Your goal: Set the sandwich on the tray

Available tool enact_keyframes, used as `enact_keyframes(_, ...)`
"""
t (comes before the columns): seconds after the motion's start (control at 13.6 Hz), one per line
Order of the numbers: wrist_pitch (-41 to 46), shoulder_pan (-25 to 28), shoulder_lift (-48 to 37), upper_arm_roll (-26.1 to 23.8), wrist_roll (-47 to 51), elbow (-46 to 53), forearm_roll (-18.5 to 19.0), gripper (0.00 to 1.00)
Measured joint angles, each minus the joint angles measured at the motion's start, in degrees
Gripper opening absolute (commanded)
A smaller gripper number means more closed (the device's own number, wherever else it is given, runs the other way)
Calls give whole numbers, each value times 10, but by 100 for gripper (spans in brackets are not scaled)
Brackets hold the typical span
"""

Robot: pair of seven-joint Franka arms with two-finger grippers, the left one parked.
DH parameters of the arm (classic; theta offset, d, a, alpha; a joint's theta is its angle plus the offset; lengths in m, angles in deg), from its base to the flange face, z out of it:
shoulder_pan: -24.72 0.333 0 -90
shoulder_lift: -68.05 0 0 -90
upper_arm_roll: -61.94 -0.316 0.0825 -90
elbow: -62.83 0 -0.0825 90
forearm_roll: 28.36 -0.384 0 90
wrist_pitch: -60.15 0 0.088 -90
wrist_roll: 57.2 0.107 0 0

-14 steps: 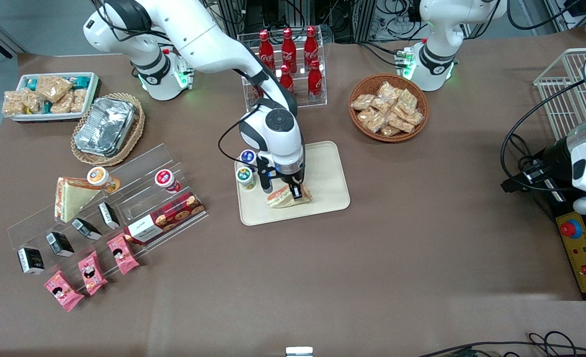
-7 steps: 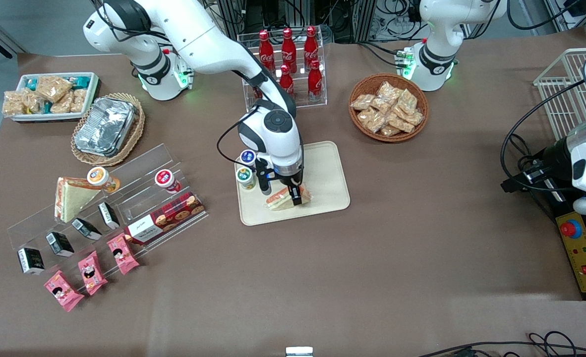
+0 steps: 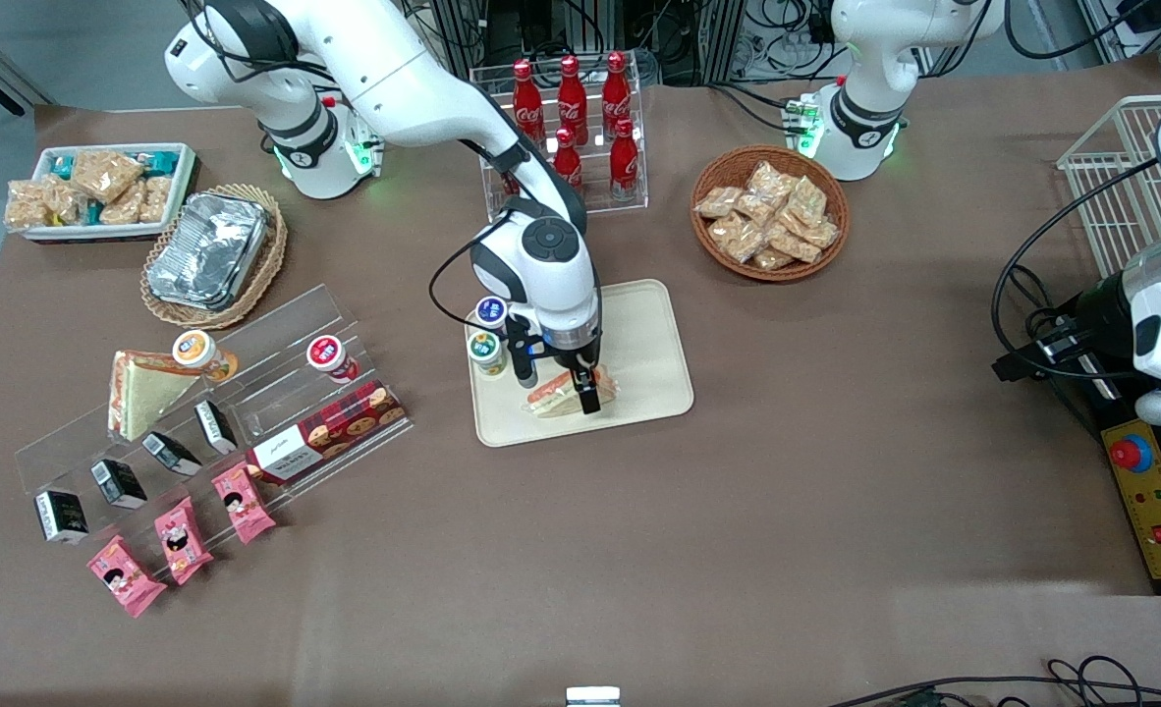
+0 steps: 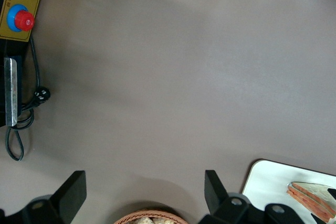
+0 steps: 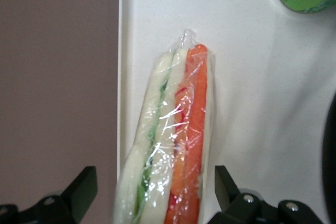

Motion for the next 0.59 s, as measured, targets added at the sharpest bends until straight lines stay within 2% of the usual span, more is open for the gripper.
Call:
enact_keyframes(0.29,7,-11,-9,1,0,5,0,99)
enact_keyframes(0.59,112,-11,-37,-2,-11,31,0,99)
